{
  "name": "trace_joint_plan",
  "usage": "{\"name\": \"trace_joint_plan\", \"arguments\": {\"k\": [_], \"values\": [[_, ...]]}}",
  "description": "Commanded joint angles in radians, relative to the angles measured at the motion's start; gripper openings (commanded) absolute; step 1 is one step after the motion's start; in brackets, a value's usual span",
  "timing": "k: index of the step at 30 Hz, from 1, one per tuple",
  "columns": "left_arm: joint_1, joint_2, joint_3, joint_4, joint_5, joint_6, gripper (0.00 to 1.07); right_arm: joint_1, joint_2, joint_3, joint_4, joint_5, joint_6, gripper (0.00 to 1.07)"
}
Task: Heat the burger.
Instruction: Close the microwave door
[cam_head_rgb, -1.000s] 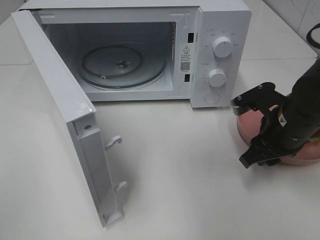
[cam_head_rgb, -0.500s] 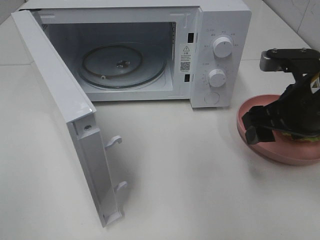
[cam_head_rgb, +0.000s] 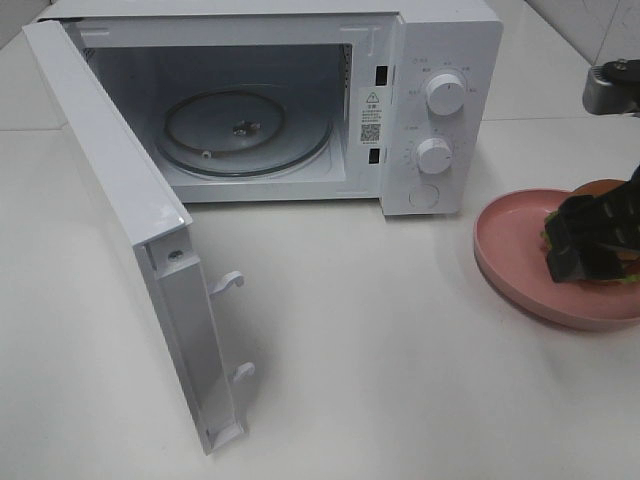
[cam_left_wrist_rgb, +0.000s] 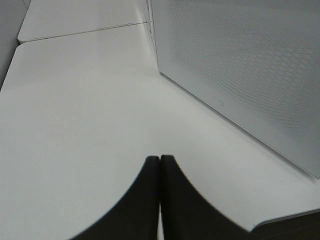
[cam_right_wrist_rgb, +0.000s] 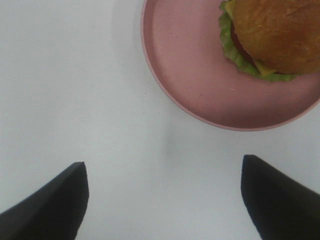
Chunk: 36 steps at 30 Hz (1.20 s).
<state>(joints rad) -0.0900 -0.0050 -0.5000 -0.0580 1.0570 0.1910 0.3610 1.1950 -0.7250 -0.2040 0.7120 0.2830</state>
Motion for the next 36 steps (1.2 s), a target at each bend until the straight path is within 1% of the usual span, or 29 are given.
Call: {"name": "trace_joint_plan", "arguments": {"k": [1,4,5,6,7,8,9,10,11,12,13,14,16,20,21,22,24,25,26,27,29,30,32,35,36], "values": [[0.002,-0.020,0.002,0.000,-0.015,-0.006,0.00,-0.002,-0.029,-0.003,-0.027,0.043,0.009,0.78],[0.002,-0.020,0.002,0.000,-0.015,-0.006,0.00,-0.003,-0.048,-0.003,-0.057,0.040,0.009,0.78],[0.002,-0.020,0.002,0.000,-0.015,-0.006,0.00,-0.032,-0.050,-0.003,-0.062,0.033,0.007,0.77],[0.002,-0.020,0.002,0.000,-0.015,-0.006,0.00,-0.032,-0.050,-0.003,-0.062,0.033,0.007,0.77],[0.002,-0.020,0.002,0.000,-0.015,-0.006,0.00,-0.058,-0.050,-0.003,-0.056,0.033,0.002,0.77],[0.002,-0.020,0.002,0.000,-0.015,-0.006,0.00,-0.113,-0.050,-0.003,-0.052,0.033,-0.023,0.76],[0.002,-0.020,0.002,0.000,-0.015,-0.006,0.00,-0.113,-0.050,-0.003,-0.052,0.033,-0.023,0.76],[0.002,-0.020,0.002,0.000,-0.015,-0.006,0.00,-0.169,-0.050,-0.003,-0.046,0.036,-0.045,0.76],[0.002,-0.020,0.002,0.000,-0.015,-0.006,0.00,-0.169,-0.050,-0.003,-0.046,0.036,-0.045,0.76],[0.002,-0.020,0.002,0.000,-0.015,-0.006,0.00,-0.197,-0.050,-0.003,-0.029,0.040,-0.054,0.76],[0.002,-0.020,0.002,0.000,-0.015,-0.006,0.00,-0.239,-0.056,-0.003,0.021,0.045,-0.083,0.76],[0.002,-0.020,0.002,0.000,-0.015,-0.006,0.00,-0.239,-0.056,-0.003,0.021,0.045,-0.083,0.76],[0.002,-0.020,0.002,0.000,-0.015,-0.006,0.00,-0.268,-0.085,-0.003,0.107,0.079,-0.144,0.76],[0.002,-0.020,0.002,0.000,-0.015,-0.006,0.00,-0.269,-0.139,0.001,0.128,0.116,-0.158,0.76],[0.002,-0.020,0.002,0.000,-0.015,-0.006,0.00,-0.269,-0.194,0.011,0.128,0.129,-0.158,0.76],[0.002,-0.020,0.002,0.000,-0.015,-0.006,0.00,-0.269,-0.194,0.011,0.128,0.129,-0.158,0.76],[0.002,-0.020,0.002,0.000,-0.015,-0.007,0.00,-0.269,-0.302,0.035,0.129,0.155,-0.154,0.76],[0.002,-0.020,0.002,0.000,-0.015,-0.007,0.00,-0.269,-0.302,0.035,0.129,0.155,-0.154,0.76],[0.002,-0.020,0.002,0.000,-0.015,-0.007,0.00,-0.269,-0.373,0.061,0.129,0.175,-0.147,0.76],[0.002,-0.020,0.002,0.000,-0.015,-0.007,0.00,-0.269,-0.373,0.061,0.129,0.175,-0.147,0.76],[0.002,-0.020,0.002,0.000,-0.015,-0.007,0.00,-0.269,-0.490,0.100,0.129,0.202,-0.154,0.76],[0.002,-0.020,0.002,0.000,-0.015,-0.007,0.00,-0.269,-0.490,0.100,0.129,0.202,-0.154,0.76],[0.002,-0.020,0.002,0.000,-0.015,-0.007,0.00,-0.269,-0.644,0.140,0.128,0.230,-0.179,0.76],[0.002,-0.020,0.002,0.000,-0.015,-0.007,0.00,-0.269,-0.683,0.147,0.128,0.235,-0.191,0.76],[0.002,-0.020,0.002,0.000,-0.015,-0.007,0.00,-0.269,-0.750,0.154,0.129,0.245,-0.208,0.76]]}}
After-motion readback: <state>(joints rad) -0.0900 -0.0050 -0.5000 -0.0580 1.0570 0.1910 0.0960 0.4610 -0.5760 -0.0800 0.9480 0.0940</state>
